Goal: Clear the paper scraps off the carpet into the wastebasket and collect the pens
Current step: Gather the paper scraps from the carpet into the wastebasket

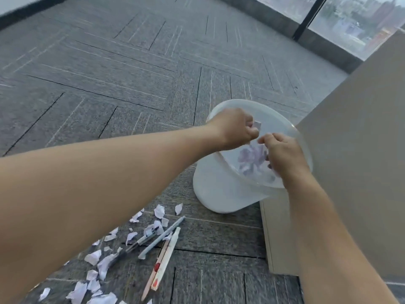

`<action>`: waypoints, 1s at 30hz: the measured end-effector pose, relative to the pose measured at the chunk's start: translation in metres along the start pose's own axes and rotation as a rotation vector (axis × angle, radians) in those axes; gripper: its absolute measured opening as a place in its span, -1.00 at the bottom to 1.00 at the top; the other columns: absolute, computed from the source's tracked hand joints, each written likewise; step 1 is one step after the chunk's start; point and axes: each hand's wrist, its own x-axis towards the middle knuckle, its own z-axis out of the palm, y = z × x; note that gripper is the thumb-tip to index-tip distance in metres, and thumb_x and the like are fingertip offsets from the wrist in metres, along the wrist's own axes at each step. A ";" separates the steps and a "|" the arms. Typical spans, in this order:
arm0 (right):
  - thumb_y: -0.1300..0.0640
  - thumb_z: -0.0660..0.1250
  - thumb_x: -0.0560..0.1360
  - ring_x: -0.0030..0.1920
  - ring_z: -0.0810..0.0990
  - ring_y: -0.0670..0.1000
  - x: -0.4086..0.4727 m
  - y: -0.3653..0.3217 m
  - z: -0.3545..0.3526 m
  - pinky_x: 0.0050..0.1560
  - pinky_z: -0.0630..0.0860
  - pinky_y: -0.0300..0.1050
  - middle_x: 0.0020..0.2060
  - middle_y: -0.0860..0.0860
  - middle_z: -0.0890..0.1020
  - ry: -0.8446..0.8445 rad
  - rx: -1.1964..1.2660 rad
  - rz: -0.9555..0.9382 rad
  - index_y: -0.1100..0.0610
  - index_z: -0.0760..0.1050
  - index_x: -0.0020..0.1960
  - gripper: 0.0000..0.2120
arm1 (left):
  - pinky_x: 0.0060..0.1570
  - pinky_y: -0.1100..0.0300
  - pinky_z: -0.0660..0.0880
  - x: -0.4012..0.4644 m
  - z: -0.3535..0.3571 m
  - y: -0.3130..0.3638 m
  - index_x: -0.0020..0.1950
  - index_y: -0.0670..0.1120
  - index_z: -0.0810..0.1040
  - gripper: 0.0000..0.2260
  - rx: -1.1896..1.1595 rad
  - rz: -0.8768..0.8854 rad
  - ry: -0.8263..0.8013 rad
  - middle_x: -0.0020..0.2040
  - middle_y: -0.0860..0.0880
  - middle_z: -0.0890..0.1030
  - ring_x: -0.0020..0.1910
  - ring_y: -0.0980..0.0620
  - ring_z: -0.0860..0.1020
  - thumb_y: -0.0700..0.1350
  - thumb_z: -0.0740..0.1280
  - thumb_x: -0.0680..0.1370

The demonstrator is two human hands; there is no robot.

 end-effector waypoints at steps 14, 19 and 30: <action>0.14 0.17 0.55 -0.35 0.61 0.00 -0.033 -0.058 0.028 -0.20 0.59 0.11 -0.31 -0.02 0.66 0.252 0.327 -0.258 0.05 0.58 -0.22 -0.74 | -0.43 0.19 0.26 -0.022 -0.037 -0.026 -0.22 -0.16 0.62 -0.78 -0.126 0.151 0.226 -0.49 0.08 0.43 -0.51 0.17 0.33 -0.14 0.23 0.53; 0.17 0.20 0.57 -0.34 0.59 0.07 -0.086 -0.084 0.110 -0.33 0.53 0.11 -0.33 0.00 0.63 -0.042 0.337 -0.524 0.12 0.59 -0.14 -0.79 | -0.47 0.20 0.22 -0.095 -0.068 -0.125 -0.23 -0.19 0.55 -0.77 -0.025 -0.016 0.382 -0.45 0.01 0.44 -0.51 0.15 0.31 -0.12 0.21 0.55; -0.06 0.05 0.64 0.56 -0.18 0.18 -0.090 0.020 0.286 0.51 -0.01 0.17 0.58 0.00 -0.13 -0.795 -0.661 -0.356 -0.09 -0.09 0.57 -0.44 | 0.47 -0.15 -0.11 -0.301 -0.046 -0.316 0.51 0.19 0.07 -0.53 0.518 -0.527 -0.203 0.57 0.01 -0.05 0.53 -0.03 -0.14 0.15 0.04 0.60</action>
